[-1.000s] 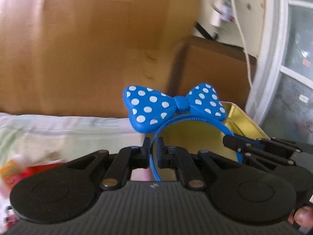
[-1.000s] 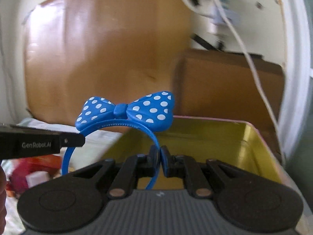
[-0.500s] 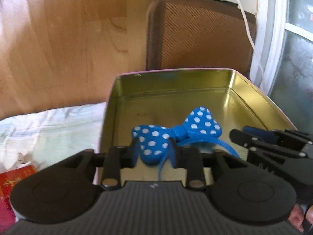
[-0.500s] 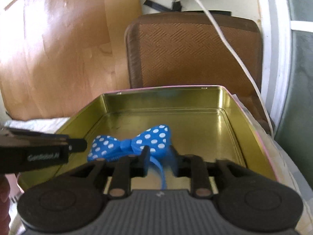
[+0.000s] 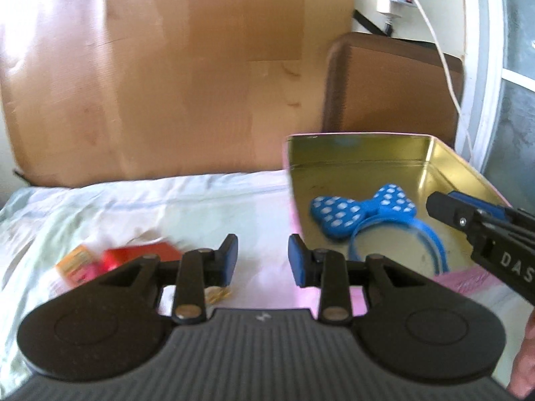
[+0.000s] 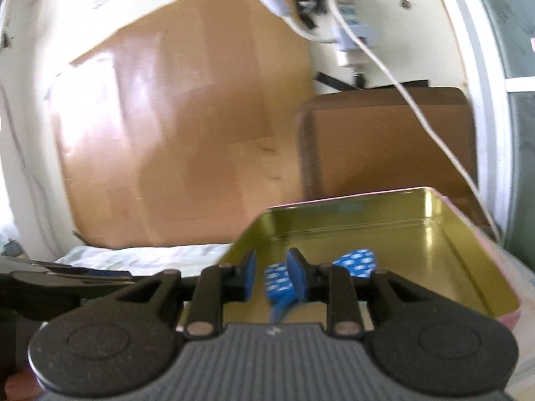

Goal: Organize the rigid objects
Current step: 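Carry the headband into the pink tin and open the left gripper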

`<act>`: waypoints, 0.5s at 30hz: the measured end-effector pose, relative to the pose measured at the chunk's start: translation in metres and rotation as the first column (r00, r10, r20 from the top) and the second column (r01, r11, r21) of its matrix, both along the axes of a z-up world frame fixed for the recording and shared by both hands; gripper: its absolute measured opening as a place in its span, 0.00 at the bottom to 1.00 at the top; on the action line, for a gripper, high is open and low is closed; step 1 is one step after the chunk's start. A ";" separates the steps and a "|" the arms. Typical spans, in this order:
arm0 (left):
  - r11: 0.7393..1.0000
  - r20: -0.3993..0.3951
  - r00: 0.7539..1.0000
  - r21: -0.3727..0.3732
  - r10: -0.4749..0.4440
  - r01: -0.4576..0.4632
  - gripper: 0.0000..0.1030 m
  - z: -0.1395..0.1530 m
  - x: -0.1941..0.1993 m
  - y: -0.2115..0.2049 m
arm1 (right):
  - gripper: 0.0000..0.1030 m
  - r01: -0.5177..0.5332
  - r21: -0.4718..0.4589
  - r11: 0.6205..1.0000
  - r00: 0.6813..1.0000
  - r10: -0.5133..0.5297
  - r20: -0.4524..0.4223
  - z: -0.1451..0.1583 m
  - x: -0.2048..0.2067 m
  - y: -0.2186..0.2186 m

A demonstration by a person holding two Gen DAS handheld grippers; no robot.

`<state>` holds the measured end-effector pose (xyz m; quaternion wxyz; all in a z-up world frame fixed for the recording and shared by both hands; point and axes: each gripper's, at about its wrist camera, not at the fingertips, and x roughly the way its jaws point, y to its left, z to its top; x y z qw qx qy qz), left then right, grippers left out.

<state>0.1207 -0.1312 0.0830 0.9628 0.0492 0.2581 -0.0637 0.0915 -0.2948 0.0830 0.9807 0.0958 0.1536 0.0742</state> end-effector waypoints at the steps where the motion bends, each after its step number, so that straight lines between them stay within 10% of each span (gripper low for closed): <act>1: 1.000 0.004 1.000 0.000 0.009 -0.009 0.35 0.000 -0.005 0.007 | 0.23 -0.012 0.001 1.000 1.000 0.012 0.003 -0.001 -0.005 0.007; 15: 0.986 0.001 0.987 -0.046 0.159 -0.159 0.35 -0.003 -0.043 0.095 | 0.23 -0.163 -0.024 0.986 0.986 0.162 -0.035 -0.025 -0.039 0.113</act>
